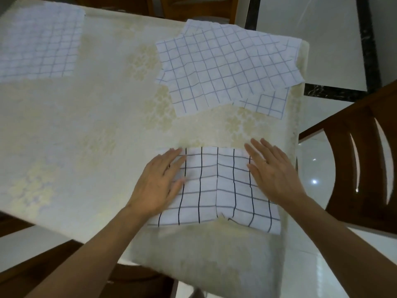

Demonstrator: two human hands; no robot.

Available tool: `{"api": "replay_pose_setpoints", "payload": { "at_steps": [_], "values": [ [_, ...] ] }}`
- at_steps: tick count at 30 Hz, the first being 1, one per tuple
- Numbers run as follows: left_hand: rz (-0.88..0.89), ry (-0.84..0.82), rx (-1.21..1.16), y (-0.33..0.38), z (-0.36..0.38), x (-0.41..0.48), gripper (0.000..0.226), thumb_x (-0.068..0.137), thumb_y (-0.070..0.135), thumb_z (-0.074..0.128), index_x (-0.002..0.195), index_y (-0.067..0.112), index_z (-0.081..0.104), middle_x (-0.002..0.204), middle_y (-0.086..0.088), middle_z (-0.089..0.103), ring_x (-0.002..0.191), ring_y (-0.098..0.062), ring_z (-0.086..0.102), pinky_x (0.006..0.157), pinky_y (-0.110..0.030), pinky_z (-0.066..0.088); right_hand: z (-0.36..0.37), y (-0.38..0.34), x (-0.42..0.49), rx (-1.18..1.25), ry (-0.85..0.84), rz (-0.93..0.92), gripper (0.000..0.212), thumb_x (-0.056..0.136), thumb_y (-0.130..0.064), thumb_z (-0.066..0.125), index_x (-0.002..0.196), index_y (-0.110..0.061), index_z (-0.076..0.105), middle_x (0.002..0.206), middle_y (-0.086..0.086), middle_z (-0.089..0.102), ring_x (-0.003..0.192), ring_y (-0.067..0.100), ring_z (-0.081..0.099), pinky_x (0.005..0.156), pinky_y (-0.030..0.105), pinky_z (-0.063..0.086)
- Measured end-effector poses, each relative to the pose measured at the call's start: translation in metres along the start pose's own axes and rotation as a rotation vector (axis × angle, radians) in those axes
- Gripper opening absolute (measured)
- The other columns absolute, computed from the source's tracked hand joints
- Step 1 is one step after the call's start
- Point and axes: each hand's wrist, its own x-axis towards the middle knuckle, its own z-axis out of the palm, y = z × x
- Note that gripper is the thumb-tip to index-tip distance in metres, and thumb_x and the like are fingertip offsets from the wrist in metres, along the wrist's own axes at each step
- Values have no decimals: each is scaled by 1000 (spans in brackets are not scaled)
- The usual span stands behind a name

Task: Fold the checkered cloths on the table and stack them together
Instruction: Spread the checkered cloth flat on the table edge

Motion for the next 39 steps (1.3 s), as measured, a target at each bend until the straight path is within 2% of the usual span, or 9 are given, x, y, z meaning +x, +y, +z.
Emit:
{"api": "replay_pose_setpoints", "payload": {
  "at_steps": [7,12,15,19,23,26,29,34,39],
  "values": [
    [167,-103,91,34,-8,-71,76,95,59,48,151,8,36,160,-6,30,148,-20,28,120,-41,24,-13,-65,-92,34,22,-64,64,101,-50,43,152,-12,37,159,11,34,149,27,27,118,52,29],
    [139,-171,256,28,12,-83,75,92,41,48,155,7,26,164,-8,21,150,-20,21,117,-47,30,3,-86,-124,-117,3,-46,75,89,-32,56,153,-3,29,161,16,25,150,30,22,116,55,29],
    [113,-184,295,26,20,-82,74,89,31,47,155,7,23,163,-10,21,150,-22,23,119,-46,27,18,-83,-129,-189,22,35,74,87,-15,51,154,0,24,161,19,22,150,32,22,116,57,27],
    [57,-208,351,25,28,-80,77,90,32,55,155,6,23,162,-12,24,148,-25,29,119,-45,27,25,-80,-129,-226,18,142,63,97,-14,38,156,0,17,162,19,19,150,34,20,116,58,26],
    [79,-210,363,26,26,-81,62,96,26,34,153,2,27,160,-15,28,145,-29,34,117,-47,27,24,-74,-133,-246,-54,172,59,100,-10,28,156,0,13,164,20,13,151,36,14,117,59,24],
    [65,-228,363,20,21,-87,64,89,12,21,152,-1,28,159,-17,28,145,-30,33,117,-48,26,22,-61,-143,-256,-102,169,60,99,-14,25,156,0,12,165,19,8,152,37,8,119,59,21],
    [70,-261,368,16,24,-92,65,88,9,27,152,-2,27,160,-17,27,146,-30,32,116,-47,22,21,-55,-152,-239,-166,159,61,99,-17,23,156,-1,13,165,18,7,152,36,6,118,59,23],
    [29,-348,306,24,17,-97,77,89,43,37,154,2,25,162,-14,23,149,-26,26,118,-48,23,15,-61,-154,-154,-240,142,64,99,-29,30,154,2,20,163,21,15,151,34,14,115,57,31],
    [78,-268,200,38,6,-76,76,90,46,38,156,10,25,162,-11,25,149,-25,26,119,-48,24,6,-67,-137,-40,-182,55,77,98,-52,39,155,-3,23,163,16,20,152,26,16,120,49,26]
  ]
}}
